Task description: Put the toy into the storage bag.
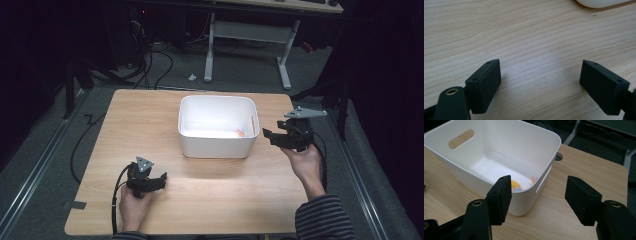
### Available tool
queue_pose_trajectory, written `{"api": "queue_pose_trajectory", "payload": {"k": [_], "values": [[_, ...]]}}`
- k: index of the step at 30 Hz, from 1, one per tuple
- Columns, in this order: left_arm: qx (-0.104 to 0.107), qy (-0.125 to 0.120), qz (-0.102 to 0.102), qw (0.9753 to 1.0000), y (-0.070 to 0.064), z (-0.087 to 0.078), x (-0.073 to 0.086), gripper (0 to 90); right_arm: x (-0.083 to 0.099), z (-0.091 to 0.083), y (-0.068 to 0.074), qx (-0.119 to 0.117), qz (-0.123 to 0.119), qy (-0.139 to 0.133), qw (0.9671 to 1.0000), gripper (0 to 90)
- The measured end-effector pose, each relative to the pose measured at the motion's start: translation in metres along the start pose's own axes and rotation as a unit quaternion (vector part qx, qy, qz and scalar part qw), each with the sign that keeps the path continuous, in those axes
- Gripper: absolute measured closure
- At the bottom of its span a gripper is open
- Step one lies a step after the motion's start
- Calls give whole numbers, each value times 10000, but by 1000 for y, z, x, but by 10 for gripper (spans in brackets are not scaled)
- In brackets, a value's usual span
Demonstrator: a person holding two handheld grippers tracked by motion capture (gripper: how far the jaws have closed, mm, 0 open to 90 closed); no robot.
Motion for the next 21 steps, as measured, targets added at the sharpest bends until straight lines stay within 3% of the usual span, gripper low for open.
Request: {"api": "queue_pose_trajectory", "payload": {"k": [10,17,21], "values": [[14,-4,-12,10000,0,0,0,178,15,-16,-4,-26,147,-26,9999,403],[9,6,2,10000,0,0,0,178,16,-28,-2,5,73,-130,9999,398],[6,0,-4,10000,0,0,0,177,20,-34,-2,144,-26,-64,9999,395]]}}
Point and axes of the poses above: each handheld gripper's, and its own axes: z roughly forward along the jaws, x roughly out of its underside, y roughly to its left, the point moved 8 cm from there along z, roughly forward along the jaws, and after that the axes turned 4 degrees about -x, right-handed, at the moved point
